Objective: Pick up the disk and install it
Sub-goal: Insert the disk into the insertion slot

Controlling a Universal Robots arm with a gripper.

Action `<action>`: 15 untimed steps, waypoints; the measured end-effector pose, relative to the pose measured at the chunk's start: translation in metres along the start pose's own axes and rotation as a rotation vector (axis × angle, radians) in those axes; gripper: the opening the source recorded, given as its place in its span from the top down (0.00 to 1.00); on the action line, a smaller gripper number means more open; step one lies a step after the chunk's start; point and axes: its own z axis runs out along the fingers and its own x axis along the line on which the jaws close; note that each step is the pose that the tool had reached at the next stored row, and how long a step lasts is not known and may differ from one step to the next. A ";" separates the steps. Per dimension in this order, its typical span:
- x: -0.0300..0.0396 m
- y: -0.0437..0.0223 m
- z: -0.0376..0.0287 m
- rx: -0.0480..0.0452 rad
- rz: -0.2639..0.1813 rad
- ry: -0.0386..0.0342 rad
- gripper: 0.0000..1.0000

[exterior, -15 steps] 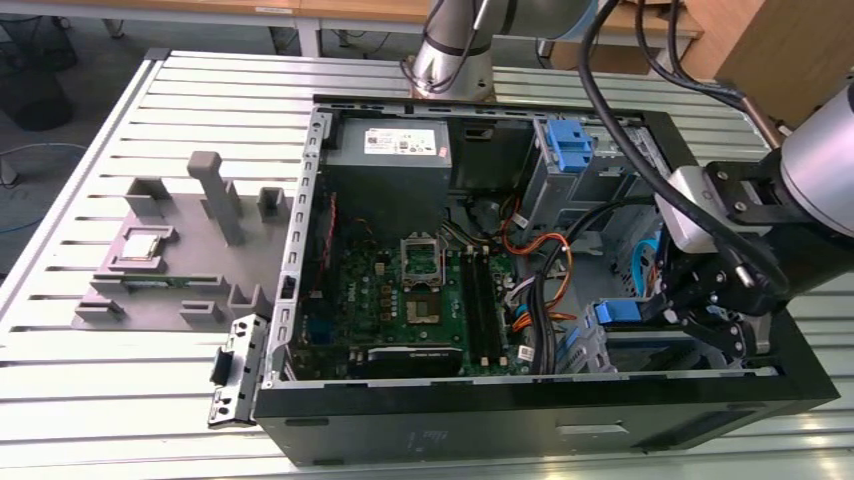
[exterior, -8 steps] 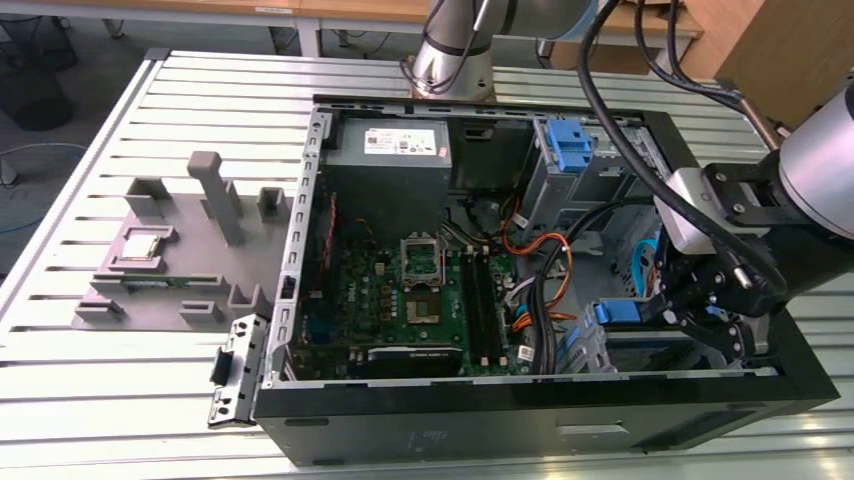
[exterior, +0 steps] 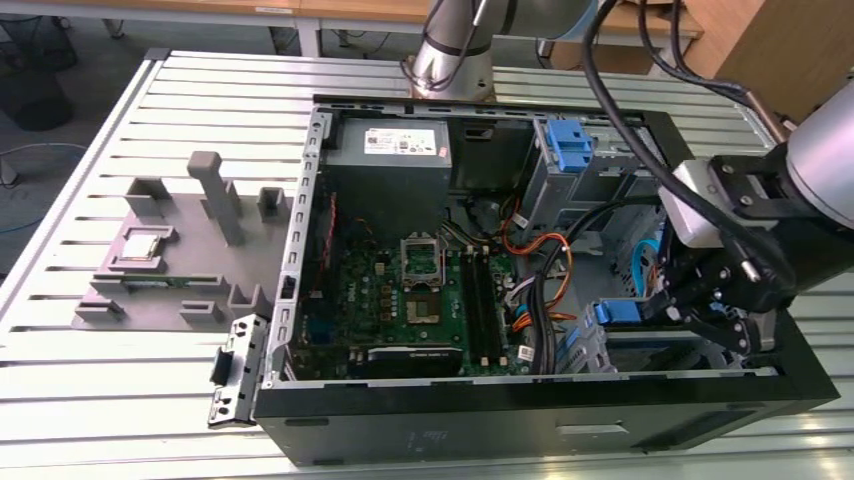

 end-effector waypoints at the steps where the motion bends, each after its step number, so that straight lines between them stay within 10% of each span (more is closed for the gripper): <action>1: -0.0003 0.0000 -0.0030 -0.0004 0.000 0.0000 0.90; 15: -0.0041 0.0014 -0.0345 -0.0008 0.000 -0.0003 0.90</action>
